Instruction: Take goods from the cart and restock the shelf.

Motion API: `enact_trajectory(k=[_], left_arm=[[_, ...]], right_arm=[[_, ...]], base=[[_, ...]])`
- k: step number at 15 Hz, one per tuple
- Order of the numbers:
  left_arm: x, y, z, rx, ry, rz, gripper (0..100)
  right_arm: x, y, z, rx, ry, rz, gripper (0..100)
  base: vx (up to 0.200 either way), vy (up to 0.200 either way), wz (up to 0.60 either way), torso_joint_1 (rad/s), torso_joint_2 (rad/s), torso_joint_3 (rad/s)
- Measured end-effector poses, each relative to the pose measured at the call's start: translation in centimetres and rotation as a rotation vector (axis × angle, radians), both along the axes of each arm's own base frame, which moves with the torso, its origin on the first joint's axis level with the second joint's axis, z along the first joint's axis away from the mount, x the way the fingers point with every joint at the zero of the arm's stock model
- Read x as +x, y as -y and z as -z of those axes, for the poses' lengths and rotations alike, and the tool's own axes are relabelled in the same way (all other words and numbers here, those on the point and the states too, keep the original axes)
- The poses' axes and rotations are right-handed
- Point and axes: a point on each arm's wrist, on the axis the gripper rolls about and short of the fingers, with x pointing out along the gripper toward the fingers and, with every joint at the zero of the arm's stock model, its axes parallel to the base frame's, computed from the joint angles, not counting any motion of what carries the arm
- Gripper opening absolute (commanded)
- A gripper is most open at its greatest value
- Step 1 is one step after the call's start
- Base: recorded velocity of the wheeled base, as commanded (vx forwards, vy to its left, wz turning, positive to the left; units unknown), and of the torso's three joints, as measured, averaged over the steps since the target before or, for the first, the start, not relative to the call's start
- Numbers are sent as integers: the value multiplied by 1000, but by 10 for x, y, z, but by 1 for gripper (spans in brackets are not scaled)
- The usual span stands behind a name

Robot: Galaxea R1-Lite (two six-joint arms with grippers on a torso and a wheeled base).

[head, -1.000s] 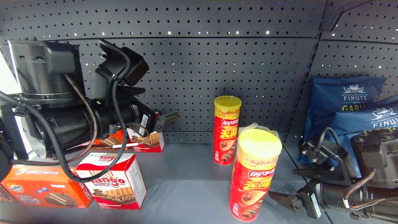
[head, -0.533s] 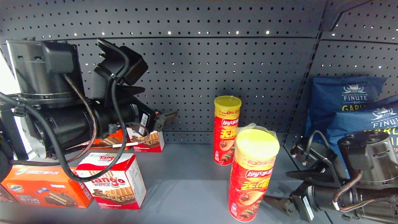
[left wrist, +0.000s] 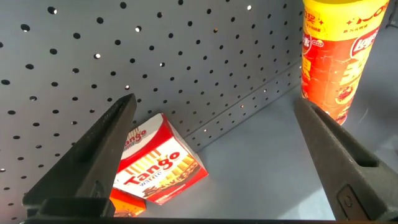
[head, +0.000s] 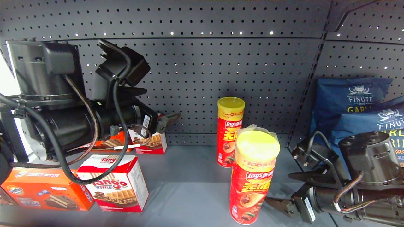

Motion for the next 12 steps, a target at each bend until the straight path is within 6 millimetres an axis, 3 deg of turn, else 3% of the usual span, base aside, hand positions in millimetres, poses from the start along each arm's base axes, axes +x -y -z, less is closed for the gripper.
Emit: enact_trajectory(k=[12], left_arm=[[0,0,-1,-6,6,-3,100]], right_arm=[[3,-10,0,-3,-4,-25,100]], base=[[0,0,0,0,0,0]])
